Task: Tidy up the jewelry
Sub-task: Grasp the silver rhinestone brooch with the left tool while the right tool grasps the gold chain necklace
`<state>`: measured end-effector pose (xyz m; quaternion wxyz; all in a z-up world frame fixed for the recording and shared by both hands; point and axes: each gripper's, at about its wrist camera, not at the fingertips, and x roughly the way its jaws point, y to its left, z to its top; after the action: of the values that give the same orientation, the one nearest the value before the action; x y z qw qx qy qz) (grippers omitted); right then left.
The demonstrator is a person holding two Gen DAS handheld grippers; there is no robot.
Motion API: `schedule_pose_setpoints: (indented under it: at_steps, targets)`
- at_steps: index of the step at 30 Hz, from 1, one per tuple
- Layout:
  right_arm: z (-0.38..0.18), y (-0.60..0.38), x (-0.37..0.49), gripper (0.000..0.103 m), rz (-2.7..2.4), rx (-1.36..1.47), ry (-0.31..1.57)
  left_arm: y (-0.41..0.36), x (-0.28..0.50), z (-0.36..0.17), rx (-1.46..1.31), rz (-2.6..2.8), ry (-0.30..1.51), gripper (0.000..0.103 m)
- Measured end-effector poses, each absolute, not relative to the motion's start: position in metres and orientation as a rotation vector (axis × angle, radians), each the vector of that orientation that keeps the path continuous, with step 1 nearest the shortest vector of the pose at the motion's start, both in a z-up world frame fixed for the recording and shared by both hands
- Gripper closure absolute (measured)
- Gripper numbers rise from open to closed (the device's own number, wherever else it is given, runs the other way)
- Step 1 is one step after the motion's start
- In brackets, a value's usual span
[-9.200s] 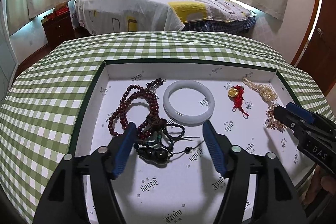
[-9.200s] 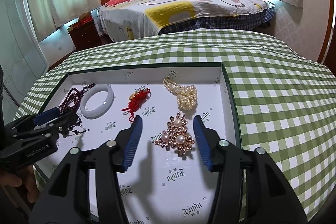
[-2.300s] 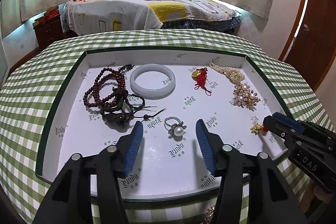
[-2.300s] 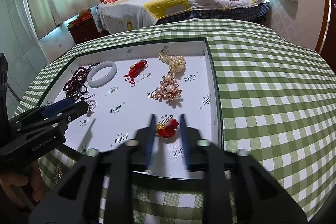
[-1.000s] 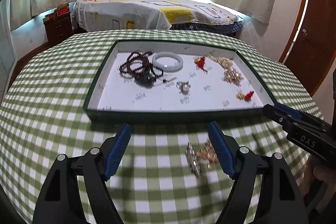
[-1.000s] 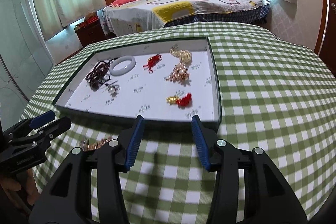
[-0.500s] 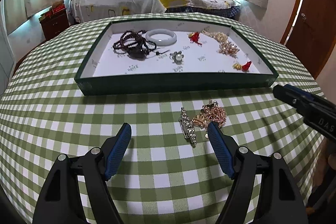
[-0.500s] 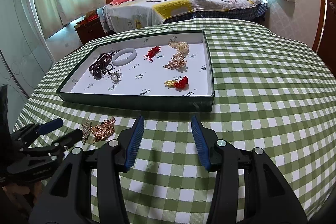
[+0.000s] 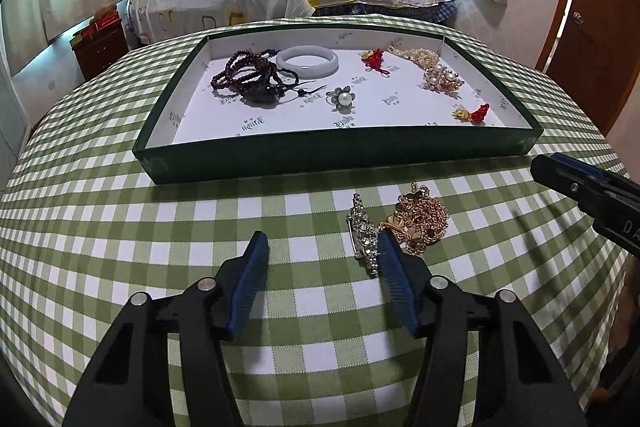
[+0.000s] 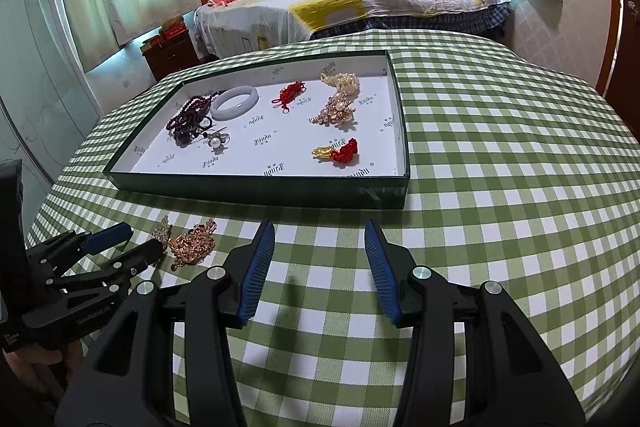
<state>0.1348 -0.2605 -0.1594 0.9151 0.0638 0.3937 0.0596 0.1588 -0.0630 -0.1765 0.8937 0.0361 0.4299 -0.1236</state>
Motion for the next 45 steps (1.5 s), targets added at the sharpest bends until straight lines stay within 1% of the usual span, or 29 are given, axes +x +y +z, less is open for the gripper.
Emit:
schedule_pose_setpoints:
  at_steps: [2, 10, 14, 17, 30, 31, 32, 33, 40, 41, 42, 43, 44, 45]
  targets:
    - [-0.160, -0.260, 0.135, 0.057, 0.123, 0.131, 0.814, -0.063, 0.160, -0.176, 0.072, -0.260, 0.893, 0.051]
    - [-0.162, -0.259, 0.136, 0.057, 0.125, 0.129, 0.814, -0.066, 0.160, -0.175, 0.078, -0.276, 0.890, 0.051]
    - [-0.163, -0.259, 0.136, 0.057, 0.125, 0.128, 0.814, -0.067, 0.161, -0.175, 0.082, -0.280, 0.889, 0.059]
    - [-0.162, -0.259, 0.136, 0.057, 0.124, 0.129, 0.814, -0.068, 0.161, -0.175, 0.083, -0.286, 0.890, 0.061]
    - [-0.163, -0.258, 0.136, 0.057, 0.124, 0.128, 0.814, -0.069, 0.163, -0.175, 0.080, -0.306, 0.889, 0.062]
    - [-0.162, -0.259, 0.136, 0.057, 0.124, 0.128, 0.813, -0.069, 0.163, -0.175, 0.081, -0.306, 0.888, 0.064]
    - [-0.162, -0.259, 0.136, 0.057, 0.124, 0.128, 0.814, -0.069, 0.163, -0.175, 0.084, -0.306, 0.887, 0.070]
    - [-0.163, -0.259, 0.136, 0.057, 0.124, 0.129, 0.814, -0.069, 0.164, -0.175, 0.086, -0.310, 0.886, 0.073]
    - [-0.163, -0.258, 0.136, 0.057, 0.124, 0.127, 0.815, -0.073, 0.165, -0.174, 0.093, -0.332, 0.887, 0.073]
    - [-0.163, -0.258, 0.136, 0.057, 0.124, 0.127, 0.814, -0.073, 0.165, -0.174, 0.095, -0.335, 0.887, 0.075]
    - [-0.163, -0.258, 0.136, 0.057, 0.124, 0.128, 0.815, -0.074, 0.165, -0.174, 0.099, -0.337, 0.886, 0.078]
    - [-0.163, -0.258, 0.136, 0.057, 0.124, 0.129, 0.815, -0.073, 0.164, -0.174, 0.099, -0.347, 0.884, 0.086]
    - [-0.163, -0.258, 0.136, 0.057, 0.124, 0.128, 0.814, -0.073, 0.164, -0.174, 0.092, -0.362, 0.886, 0.090]
    - [-0.163, -0.258, 0.136, 0.057, 0.125, 0.127, 0.814, -0.073, 0.164, -0.174, 0.095, -0.363, 0.885, 0.090]
